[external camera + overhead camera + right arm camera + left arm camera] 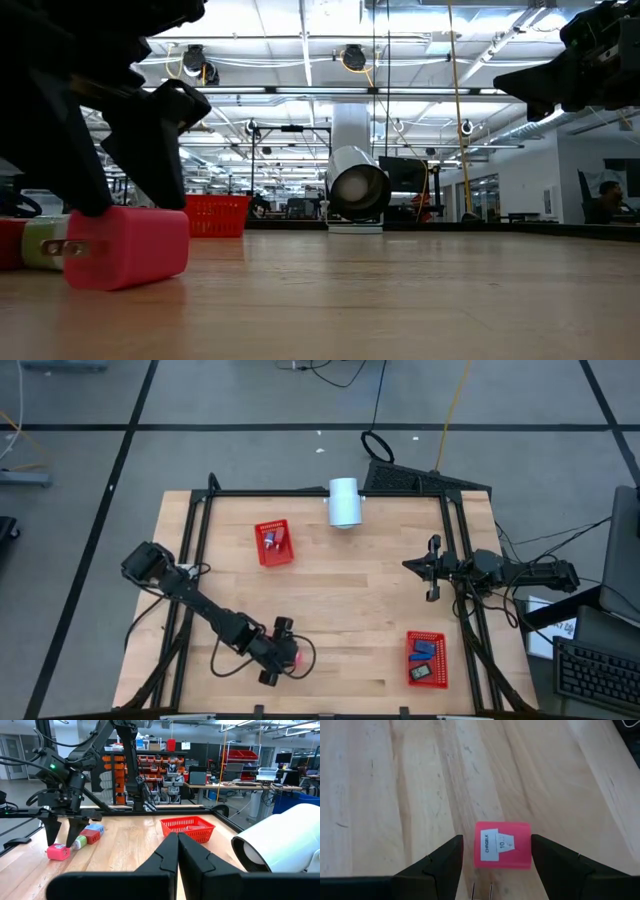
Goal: Pick & Place Office items
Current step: Put the pink charger adapter into the top red bin
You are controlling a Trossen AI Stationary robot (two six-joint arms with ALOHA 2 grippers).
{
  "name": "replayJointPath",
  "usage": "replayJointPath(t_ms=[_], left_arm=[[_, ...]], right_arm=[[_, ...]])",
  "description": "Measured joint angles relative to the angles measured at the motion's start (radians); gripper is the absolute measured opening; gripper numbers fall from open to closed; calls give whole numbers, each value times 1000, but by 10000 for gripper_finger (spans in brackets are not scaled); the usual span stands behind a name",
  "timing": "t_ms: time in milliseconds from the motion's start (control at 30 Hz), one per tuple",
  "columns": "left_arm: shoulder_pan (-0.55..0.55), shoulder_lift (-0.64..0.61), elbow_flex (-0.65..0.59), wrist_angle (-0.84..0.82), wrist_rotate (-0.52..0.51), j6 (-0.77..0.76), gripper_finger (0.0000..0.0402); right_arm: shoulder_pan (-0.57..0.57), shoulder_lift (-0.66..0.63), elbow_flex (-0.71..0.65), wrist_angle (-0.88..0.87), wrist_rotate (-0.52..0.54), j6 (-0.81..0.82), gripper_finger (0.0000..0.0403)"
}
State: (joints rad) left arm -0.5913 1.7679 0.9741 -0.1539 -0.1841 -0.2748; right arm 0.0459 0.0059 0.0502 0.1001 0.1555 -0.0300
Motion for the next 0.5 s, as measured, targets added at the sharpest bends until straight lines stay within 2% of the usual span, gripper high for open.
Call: replayJointPath(t_ms=[500], left_arm=[[11, 9, -2, 8, 1, -75, 234]], right_arm=[[0, 0, 0, 0, 0, 0, 0]])
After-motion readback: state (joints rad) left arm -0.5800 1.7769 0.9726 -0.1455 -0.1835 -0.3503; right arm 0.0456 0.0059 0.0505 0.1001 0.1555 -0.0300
